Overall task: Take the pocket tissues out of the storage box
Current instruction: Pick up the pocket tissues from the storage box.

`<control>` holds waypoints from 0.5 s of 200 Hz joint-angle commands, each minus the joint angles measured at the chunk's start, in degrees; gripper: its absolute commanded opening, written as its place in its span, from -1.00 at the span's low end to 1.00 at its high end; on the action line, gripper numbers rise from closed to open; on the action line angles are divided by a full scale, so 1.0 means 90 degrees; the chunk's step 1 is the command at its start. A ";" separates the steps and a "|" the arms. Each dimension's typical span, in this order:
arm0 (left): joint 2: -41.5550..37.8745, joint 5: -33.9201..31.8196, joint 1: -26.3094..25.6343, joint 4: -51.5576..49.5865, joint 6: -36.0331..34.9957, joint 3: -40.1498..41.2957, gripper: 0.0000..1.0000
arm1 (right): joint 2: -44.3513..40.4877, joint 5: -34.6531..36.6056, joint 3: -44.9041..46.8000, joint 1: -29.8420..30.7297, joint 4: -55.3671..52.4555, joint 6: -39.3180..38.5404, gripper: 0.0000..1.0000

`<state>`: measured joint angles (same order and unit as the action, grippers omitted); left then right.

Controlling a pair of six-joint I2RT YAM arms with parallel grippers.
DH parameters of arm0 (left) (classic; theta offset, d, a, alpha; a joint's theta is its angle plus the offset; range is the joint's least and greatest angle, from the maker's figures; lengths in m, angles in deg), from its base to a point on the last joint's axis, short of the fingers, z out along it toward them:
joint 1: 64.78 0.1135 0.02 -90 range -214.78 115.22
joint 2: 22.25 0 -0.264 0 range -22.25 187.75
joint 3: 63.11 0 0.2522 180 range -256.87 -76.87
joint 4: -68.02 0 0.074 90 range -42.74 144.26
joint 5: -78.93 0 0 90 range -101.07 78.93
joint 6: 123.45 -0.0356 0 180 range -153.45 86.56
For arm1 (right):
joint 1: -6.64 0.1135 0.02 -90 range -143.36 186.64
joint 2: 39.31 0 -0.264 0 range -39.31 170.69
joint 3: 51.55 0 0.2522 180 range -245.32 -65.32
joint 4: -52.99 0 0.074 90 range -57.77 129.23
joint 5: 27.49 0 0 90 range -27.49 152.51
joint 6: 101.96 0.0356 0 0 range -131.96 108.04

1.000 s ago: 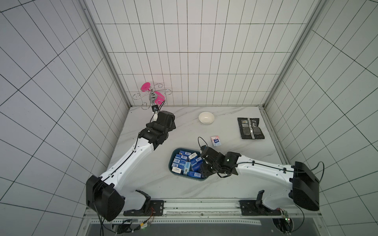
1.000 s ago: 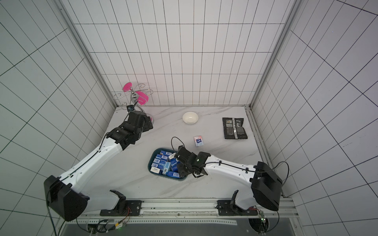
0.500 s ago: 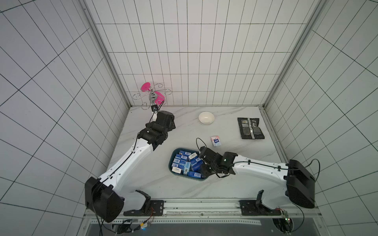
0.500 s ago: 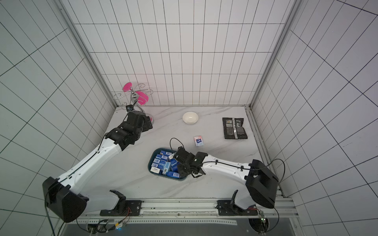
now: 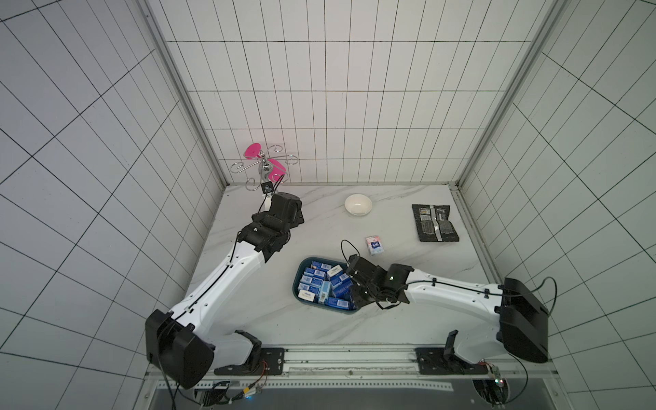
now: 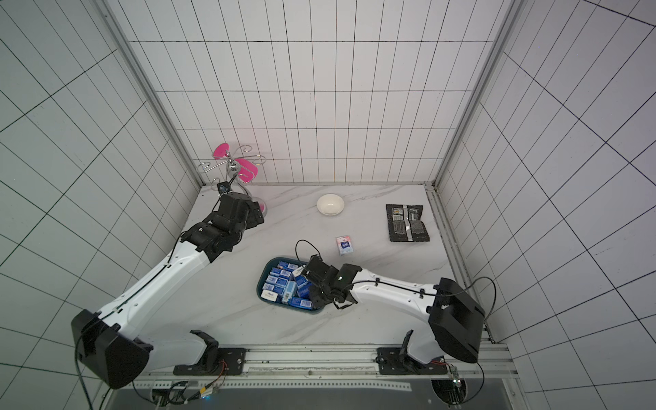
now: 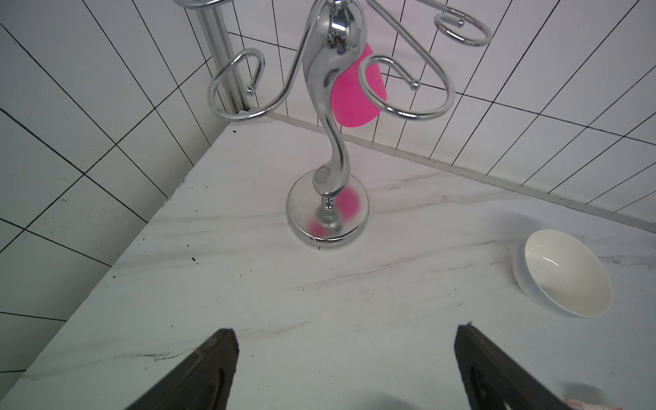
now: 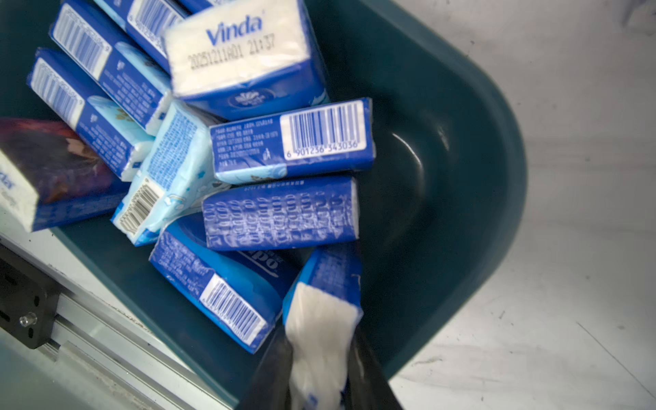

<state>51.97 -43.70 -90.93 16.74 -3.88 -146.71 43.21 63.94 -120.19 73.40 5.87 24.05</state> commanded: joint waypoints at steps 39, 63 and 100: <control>-0.0137 -0.0075 -0.0019 0.0020 -0.0032 -0.0023 0.97 | -0.0999 0.0710 -0.0537 -0.0216 -0.0703 -0.0394 -0.56; -0.0158 -0.0062 -0.0024 0.0011 -0.0018 -0.0015 0.97 | -0.1373 0.0974 -0.0682 -0.0664 -0.0708 -0.0722 -0.58; -0.0199 -0.0028 -0.0024 0.0025 -0.0030 -0.0027 0.97 | -0.1773 0.1519 -0.0522 -0.1716 0.0384 -0.1192 -0.63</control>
<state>51.75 -43.80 -90.95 16.74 -3.86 -146.71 29.22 72.27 -124.14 63.06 2.96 17.21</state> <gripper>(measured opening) 0.986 0.206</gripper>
